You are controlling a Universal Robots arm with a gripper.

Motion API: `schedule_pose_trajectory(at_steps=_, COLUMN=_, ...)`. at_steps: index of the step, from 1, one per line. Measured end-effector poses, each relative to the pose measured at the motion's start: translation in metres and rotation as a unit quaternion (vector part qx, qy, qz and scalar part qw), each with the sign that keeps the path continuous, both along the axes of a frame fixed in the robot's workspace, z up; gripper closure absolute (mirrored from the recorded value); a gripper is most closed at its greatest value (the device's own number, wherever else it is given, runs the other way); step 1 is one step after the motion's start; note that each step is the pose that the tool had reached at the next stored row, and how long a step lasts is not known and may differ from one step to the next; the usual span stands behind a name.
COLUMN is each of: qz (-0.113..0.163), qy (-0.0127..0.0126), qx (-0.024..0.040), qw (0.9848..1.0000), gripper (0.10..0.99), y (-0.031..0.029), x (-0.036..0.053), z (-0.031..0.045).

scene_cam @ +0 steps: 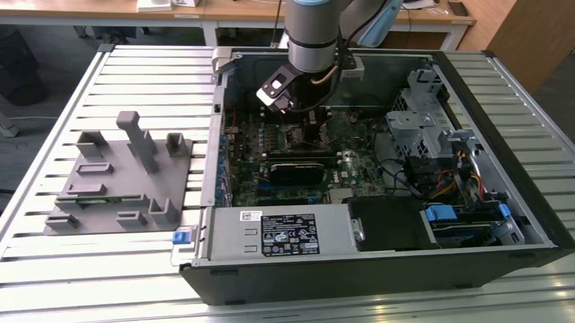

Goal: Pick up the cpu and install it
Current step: 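Place the cpu into insertion slot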

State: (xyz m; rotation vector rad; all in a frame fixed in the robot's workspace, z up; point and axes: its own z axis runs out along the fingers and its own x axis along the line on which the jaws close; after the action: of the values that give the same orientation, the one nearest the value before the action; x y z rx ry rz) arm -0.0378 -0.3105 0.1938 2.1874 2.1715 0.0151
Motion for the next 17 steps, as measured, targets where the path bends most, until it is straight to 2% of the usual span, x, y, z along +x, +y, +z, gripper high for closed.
schedule_pose_trajectory(at_steps=1, qz=0.0, qy=0.0, qx=0.0001, qw=1.0, gripper=0.533, y=0.0, x=0.0, z=0.0)
schedule_pose_trajectory(at_steps=2, qz=0.0, qy=0.0, qx=0.0001, qw=1.0, gripper=0.471, y=0.0, x=0.0, z=0.0)
schedule_pose_trajectory(at_steps=8, qz=0.0, qy=0.0, qx=0.0001, qw=1.0, gripper=0.471, y=0.0, x=0.0, z=0.0011)
schedule_pose_trajectory(at_steps=17, qz=0.0, qy=0.0, qx=0.0, qw=1.0, gripper=0.486, y=0.0, x=0.0001, z=0.0101)
